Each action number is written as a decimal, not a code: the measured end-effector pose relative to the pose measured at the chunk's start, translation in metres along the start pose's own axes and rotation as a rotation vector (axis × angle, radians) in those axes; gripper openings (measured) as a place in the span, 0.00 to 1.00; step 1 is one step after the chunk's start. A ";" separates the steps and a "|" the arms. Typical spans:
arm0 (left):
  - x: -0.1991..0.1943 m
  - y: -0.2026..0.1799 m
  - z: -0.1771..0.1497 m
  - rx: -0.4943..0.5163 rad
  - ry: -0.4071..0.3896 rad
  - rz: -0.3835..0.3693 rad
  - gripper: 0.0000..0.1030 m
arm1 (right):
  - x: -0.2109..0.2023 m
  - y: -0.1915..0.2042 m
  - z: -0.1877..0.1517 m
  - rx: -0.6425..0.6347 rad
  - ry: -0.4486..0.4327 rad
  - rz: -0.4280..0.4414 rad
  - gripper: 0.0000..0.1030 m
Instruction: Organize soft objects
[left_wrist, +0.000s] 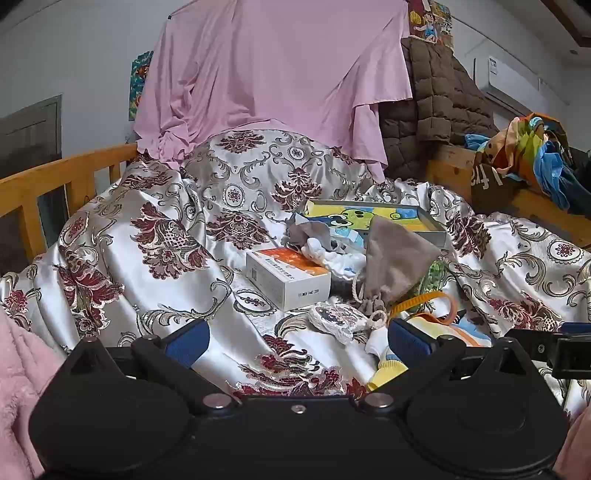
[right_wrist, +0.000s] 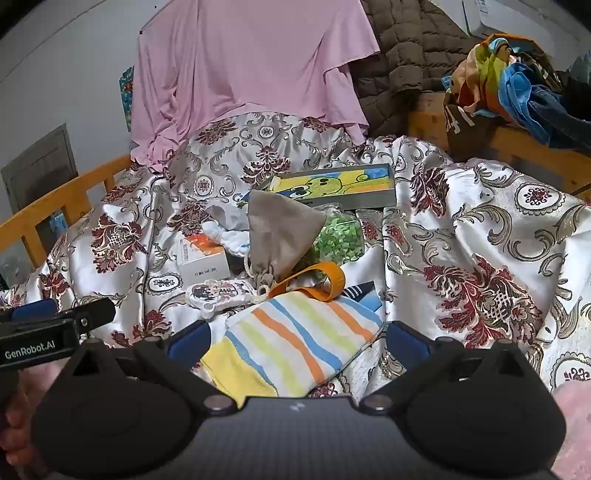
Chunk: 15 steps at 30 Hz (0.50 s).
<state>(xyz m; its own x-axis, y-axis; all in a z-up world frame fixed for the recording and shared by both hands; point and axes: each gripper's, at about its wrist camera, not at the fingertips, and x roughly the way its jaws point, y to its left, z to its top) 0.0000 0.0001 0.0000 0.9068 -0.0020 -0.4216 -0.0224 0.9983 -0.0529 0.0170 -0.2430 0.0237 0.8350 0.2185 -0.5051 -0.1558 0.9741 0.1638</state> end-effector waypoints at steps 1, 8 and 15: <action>0.000 0.000 0.000 -0.001 -0.002 -0.001 0.99 | -0.001 0.000 0.000 -0.003 -0.002 -0.001 1.00; 0.000 0.000 0.000 0.000 0.002 0.003 0.99 | 0.000 0.001 0.000 -0.013 0.012 -0.010 1.00; -0.001 0.000 0.000 0.001 -0.001 0.001 0.99 | 0.000 0.000 0.000 -0.012 0.014 -0.009 1.00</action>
<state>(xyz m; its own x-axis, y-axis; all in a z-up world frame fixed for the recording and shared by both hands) -0.0006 0.0005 0.0003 0.9071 -0.0009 -0.4209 -0.0227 0.9984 -0.0511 0.0172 -0.2428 0.0237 0.8288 0.2104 -0.5185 -0.1547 0.9766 0.1491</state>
